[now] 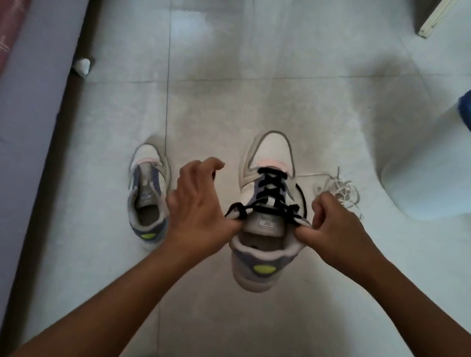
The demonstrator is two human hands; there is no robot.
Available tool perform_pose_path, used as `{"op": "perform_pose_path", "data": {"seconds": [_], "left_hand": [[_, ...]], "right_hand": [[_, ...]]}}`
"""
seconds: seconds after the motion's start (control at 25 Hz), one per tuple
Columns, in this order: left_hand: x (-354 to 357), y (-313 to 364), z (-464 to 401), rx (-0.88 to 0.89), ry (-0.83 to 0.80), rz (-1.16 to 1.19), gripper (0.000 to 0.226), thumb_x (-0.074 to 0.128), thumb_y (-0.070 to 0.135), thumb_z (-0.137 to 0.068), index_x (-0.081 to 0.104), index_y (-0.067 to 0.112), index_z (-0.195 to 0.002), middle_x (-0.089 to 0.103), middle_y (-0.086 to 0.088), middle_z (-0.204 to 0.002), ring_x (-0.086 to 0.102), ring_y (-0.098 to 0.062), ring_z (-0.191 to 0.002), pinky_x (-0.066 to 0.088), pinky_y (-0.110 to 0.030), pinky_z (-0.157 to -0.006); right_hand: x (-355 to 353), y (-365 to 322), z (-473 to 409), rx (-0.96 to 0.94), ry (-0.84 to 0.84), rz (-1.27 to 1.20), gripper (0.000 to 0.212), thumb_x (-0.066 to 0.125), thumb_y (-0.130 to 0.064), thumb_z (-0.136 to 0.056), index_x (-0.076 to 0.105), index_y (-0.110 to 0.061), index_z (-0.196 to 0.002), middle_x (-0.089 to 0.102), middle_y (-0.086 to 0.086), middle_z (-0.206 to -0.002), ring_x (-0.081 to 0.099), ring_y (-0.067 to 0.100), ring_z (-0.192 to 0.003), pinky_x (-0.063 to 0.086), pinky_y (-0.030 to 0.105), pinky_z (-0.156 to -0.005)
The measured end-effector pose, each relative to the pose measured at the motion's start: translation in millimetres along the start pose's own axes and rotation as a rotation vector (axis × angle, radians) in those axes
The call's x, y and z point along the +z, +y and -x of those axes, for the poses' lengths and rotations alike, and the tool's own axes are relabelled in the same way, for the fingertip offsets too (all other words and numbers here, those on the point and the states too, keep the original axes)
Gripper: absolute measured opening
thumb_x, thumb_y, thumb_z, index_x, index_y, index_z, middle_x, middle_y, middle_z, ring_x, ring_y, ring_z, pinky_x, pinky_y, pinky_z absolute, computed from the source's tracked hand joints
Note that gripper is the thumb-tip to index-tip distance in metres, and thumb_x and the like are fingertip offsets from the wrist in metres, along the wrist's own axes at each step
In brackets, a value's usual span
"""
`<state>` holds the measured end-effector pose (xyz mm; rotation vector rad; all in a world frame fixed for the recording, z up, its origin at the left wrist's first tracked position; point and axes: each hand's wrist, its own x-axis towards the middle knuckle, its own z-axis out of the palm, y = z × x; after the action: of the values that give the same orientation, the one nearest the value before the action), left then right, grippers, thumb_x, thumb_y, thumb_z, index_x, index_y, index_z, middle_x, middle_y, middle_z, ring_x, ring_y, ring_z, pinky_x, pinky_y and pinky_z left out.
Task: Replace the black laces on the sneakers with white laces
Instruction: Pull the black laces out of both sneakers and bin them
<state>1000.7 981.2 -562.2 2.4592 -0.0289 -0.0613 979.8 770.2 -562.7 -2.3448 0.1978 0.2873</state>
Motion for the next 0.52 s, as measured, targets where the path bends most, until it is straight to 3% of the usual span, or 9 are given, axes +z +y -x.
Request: {"op": "perform_pose_path", "data": {"seconds": [0.08, 0.2, 0.32, 0.4, 0.52], "left_hand": [[-15.5, 7.2, 2.9, -0.058, 0.049, 0.042, 0.084, 0.081, 0.038, -0.060, 0.031, 0.025, -0.127, 0.029, 0.006, -0.118, 0.034, -0.015, -0.118, 0.034, -0.042, -0.100], [-44.0, 8.2, 17.0, 0.216, 0.212, 0.079, 0.080, 0.076, 0.045, -0.058, 0.030, 0.023, -0.120, 0.023, 0.016, -0.111, 0.032, -0.006, -0.105, 0.037, -0.039, -0.090], [-54.7, 9.0, 41.4, 0.338, 0.220, 0.110, 0.069, 0.066, 0.049, -0.060, 0.026, 0.030, -0.113, 0.022, 0.018, -0.112, 0.031, -0.008, -0.104, 0.045, -0.047, -0.084], [-51.6, 4.8, 49.9, 0.336, 0.186, 0.167, 0.067, 0.065, 0.045, -0.059, 0.023, 0.036, -0.110, 0.024, 0.018, -0.113, 0.033, -0.011, -0.106, 0.046, -0.053, -0.082], [-39.6, 0.8, 49.2, 0.244, 0.147, 0.168, 0.067, 0.063, 0.046, -0.059, 0.020, 0.041, -0.109, 0.022, 0.021, -0.109, 0.028, -0.003, -0.105, 0.044, -0.051, -0.089]], "right_hand": [[-13.5, -16.1, 5.6, -0.046, -0.006, -0.041, 0.036, 0.066, -0.016, -0.064, 0.030, -0.023, -0.066, 0.040, -0.009, -0.052, 0.029, 0.008, -0.051, 0.027, 0.019, -0.047], [-42.6, -35.7, 24.9, -0.195, 0.004, -0.102, 0.035, 0.061, -0.017, -0.055, 0.030, -0.031, -0.062, 0.039, -0.011, -0.052, 0.027, 0.005, -0.045, 0.025, 0.011, -0.041], [-52.2, -39.3, 52.1, -0.218, -0.034, -0.147, 0.033, 0.058, -0.026, -0.047, 0.030, -0.036, -0.062, 0.039, -0.008, -0.053, 0.025, 0.006, -0.045, 0.022, 0.011, -0.041], [-46.0, -34.9, 61.6, -0.214, -0.038, -0.138, 0.034, 0.059, -0.030, -0.046, 0.031, -0.038, -0.063, 0.040, -0.008, -0.054, 0.026, 0.007, -0.045, 0.022, 0.011, -0.041], [-37.6, -23.2, 60.8, -0.212, -0.027, -0.113, 0.038, 0.061, -0.019, -0.051, 0.030, -0.038, -0.064, 0.041, -0.008, -0.055, 0.028, 0.007, -0.047, 0.024, 0.011, -0.042]]}}
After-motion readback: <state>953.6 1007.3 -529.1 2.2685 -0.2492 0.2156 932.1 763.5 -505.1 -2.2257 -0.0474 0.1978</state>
